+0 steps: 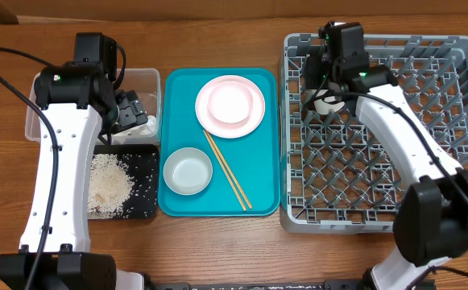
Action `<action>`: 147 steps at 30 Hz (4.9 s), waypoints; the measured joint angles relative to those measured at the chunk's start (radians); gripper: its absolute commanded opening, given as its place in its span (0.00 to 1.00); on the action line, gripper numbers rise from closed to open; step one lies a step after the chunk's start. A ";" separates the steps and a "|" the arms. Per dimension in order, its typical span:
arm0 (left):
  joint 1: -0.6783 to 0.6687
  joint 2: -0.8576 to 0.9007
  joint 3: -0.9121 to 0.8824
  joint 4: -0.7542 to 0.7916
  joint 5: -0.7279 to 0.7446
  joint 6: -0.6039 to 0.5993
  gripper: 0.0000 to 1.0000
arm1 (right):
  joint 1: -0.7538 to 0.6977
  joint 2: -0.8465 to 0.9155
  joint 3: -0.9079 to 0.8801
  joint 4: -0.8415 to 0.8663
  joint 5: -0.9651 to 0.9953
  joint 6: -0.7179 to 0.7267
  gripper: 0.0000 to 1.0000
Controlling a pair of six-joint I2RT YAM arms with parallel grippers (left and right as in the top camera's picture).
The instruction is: Sort waste into correct bins and load items into the dishwasher
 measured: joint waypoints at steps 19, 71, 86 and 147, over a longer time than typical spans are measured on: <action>0.000 0.000 0.000 0.000 0.000 0.000 1.00 | -0.050 0.005 0.019 -0.275 0.104 0.014 0.04; 0.000 0.000 0.000 0.000 0.000 0.000 1.00 | -0.044 0.010 0.003 -0.272 0.006 0.018 0.06; 0.000 0.000 0.000 0.000 0.000 0.000 1.00 | -0.043 -0.208 0.042 -0.334 -0.058 0.018 0.14; 0.000 0.000 0.000 0.000 0.000 0.000 1.00 | 0.488 0.283 0.059 0.191 0.040 -0.100 0.44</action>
